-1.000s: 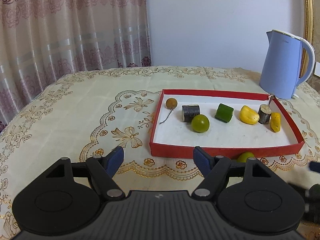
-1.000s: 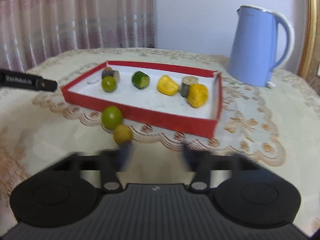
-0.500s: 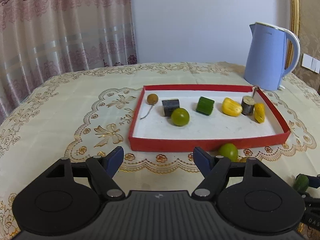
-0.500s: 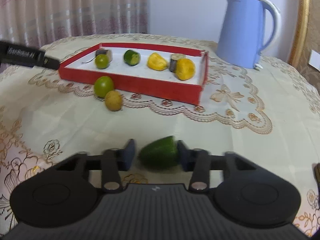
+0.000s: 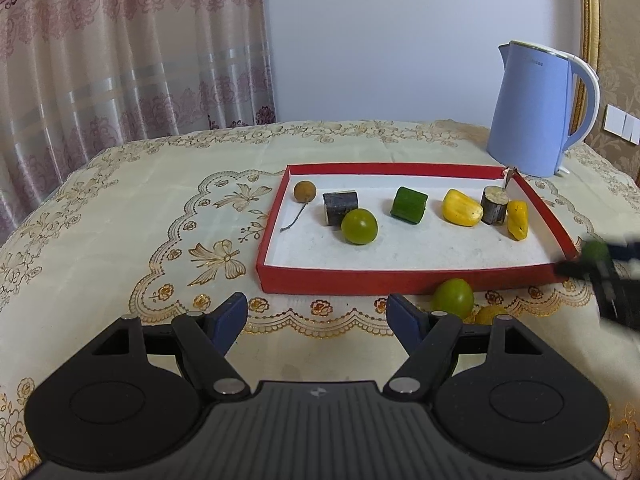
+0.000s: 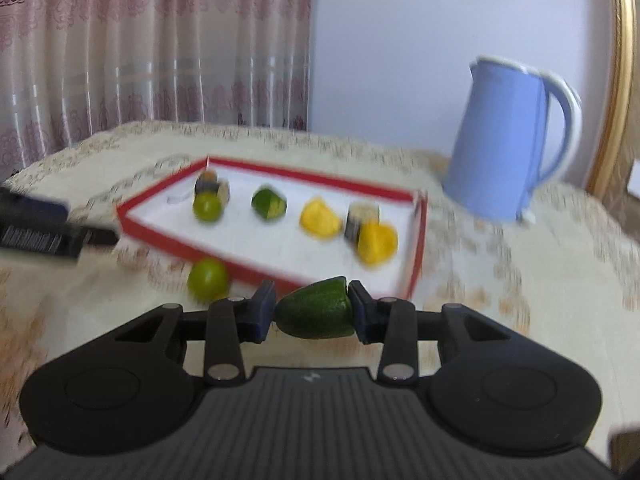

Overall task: Organize fruits
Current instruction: 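Carry the large green cucumber piece into the tray and open the right tool, then grasp the round green fruit with the left tool while the right tool grasps the round yellow fruit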

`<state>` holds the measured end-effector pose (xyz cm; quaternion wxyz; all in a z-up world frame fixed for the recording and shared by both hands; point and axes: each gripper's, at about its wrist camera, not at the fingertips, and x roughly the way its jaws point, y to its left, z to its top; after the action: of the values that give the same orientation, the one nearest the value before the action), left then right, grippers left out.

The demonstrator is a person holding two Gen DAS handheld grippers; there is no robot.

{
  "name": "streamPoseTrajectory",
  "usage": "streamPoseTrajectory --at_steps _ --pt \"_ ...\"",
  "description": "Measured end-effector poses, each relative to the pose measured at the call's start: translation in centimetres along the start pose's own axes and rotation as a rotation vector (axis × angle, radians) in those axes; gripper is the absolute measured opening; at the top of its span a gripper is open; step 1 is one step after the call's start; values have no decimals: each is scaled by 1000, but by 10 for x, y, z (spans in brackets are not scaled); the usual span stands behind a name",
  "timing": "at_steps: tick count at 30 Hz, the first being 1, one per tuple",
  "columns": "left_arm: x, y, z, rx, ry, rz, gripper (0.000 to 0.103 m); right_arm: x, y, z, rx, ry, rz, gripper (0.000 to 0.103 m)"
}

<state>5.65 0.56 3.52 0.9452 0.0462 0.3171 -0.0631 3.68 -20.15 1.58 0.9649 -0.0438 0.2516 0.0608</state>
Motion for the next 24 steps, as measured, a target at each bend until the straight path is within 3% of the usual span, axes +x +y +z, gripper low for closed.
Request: streamPoseTrajectory --at_steps 7,13,15,17,19,22,24 --pt "-6 5 -5 -3 6 20 76 68 -15 50 39 -8 -5 37" --pt "-8 7 -7 -2 12 31 76 133 -26 64 88 71 -54 40" --pt "-10 8 -8 -2 8 21 76 137 -27 61 109 99 -72 57" --pt "-10 10 -8 -9 -1 -5 76 118 -24 51 110 62 -77 80" --pt "-9 10 -8 -16 -2 -32 76 95 -21 42 124 30 -93 93" --pt "-6 6 -7 -22 -3 -66 76 61 -20 26 165 19 -97 103" --pt "-3 1 -7 -15 -10 -85 76 40 -21 13 205 17 -116 103"
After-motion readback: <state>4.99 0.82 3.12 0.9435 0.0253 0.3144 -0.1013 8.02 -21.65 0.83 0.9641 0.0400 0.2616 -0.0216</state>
